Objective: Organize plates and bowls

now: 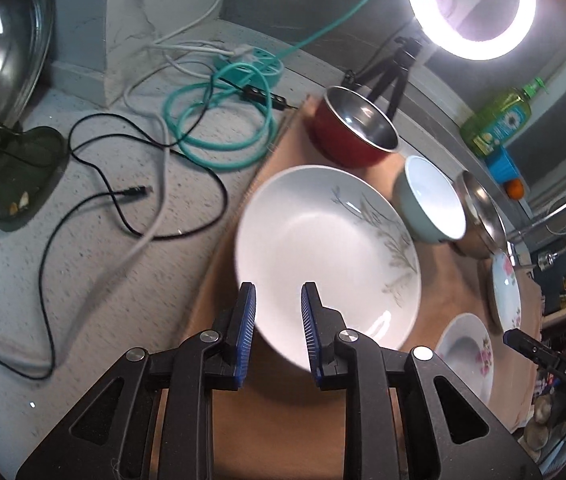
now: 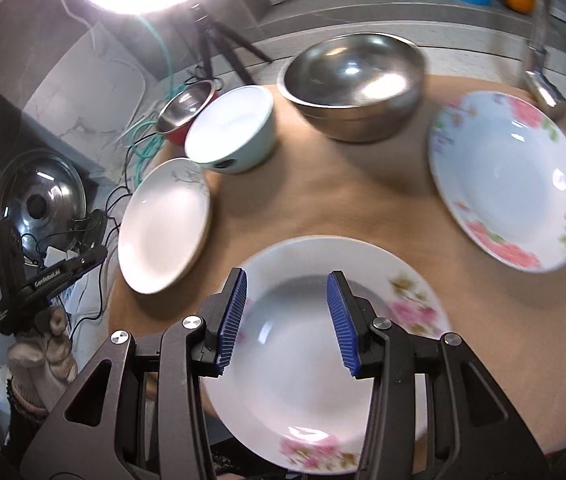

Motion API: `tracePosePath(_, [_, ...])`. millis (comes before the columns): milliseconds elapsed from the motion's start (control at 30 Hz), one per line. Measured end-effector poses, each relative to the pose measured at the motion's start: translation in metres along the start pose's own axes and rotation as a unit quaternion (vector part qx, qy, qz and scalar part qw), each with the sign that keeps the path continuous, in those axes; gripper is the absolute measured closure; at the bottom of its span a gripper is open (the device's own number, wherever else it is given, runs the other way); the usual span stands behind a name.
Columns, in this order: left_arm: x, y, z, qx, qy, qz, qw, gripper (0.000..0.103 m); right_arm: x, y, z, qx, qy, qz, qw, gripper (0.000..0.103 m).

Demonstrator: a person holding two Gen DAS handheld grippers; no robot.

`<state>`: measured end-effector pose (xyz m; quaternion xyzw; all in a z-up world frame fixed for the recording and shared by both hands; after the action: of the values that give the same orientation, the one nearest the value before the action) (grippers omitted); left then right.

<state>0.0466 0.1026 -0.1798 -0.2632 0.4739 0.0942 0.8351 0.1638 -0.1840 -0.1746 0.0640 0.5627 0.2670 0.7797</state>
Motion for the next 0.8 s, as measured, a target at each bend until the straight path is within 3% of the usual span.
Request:
tracePosePath(300, [0.019,0.021,0.021,-0.006,0.011,-0.002,0.9999,0.081,0.044,0.036,0.023,-0.008,0.025,0.015,1.000,0.060])
tracePosePath(800, [0.041,0.025,0.031,-0.002,0.038,-0.009,0.9992,0.082,0.102,0.057,0.039,-0.002,0.060,0.022,0.998,0.062])
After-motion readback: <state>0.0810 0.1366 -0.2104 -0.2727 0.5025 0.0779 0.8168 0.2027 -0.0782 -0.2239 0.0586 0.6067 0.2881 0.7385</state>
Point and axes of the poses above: each gripper's, at about its wrist camera, not at the fingertips, and x roughly the way its jaws point, y to its left, z to its top, the point moved 5 cm from there along x, roughly the way its jaws point
